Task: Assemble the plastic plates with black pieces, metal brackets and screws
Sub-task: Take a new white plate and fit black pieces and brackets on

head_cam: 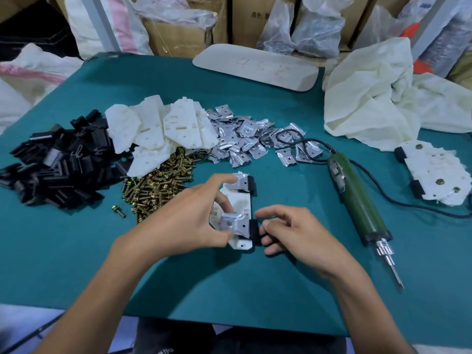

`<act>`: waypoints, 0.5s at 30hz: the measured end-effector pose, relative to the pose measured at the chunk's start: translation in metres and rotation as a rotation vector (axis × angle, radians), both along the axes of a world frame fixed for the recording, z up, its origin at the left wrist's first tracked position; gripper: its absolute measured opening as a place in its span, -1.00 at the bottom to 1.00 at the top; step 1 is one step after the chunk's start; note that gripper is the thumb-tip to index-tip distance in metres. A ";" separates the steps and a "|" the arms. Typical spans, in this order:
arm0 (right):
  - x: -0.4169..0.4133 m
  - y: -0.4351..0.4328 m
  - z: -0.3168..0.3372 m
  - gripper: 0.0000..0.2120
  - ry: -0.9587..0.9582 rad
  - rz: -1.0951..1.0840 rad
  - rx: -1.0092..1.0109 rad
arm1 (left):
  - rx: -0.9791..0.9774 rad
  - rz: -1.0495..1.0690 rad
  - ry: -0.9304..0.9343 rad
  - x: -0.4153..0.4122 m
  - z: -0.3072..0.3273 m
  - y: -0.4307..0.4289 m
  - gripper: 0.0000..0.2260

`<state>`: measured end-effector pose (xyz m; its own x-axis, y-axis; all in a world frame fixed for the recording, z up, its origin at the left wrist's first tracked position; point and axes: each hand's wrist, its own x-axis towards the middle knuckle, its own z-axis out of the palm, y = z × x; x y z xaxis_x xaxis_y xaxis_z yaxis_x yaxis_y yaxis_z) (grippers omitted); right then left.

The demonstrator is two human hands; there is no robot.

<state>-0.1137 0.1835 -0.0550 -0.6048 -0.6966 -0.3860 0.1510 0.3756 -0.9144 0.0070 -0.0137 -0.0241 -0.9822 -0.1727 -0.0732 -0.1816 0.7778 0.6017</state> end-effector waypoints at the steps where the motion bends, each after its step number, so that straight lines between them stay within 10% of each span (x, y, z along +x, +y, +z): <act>1: 0.001 0.000 0.000 -0.78 0.000 0.004 -0.001 | 0.000 -0.007 0.005 0.000 -0.001 0.001 -0.20; 15: 0.006 -0.004 -0.004 -0.90 -0.172 -0.116 -0.089 | -0.016 0.002 0.043 -0.001 -0.001 0.012 -0.25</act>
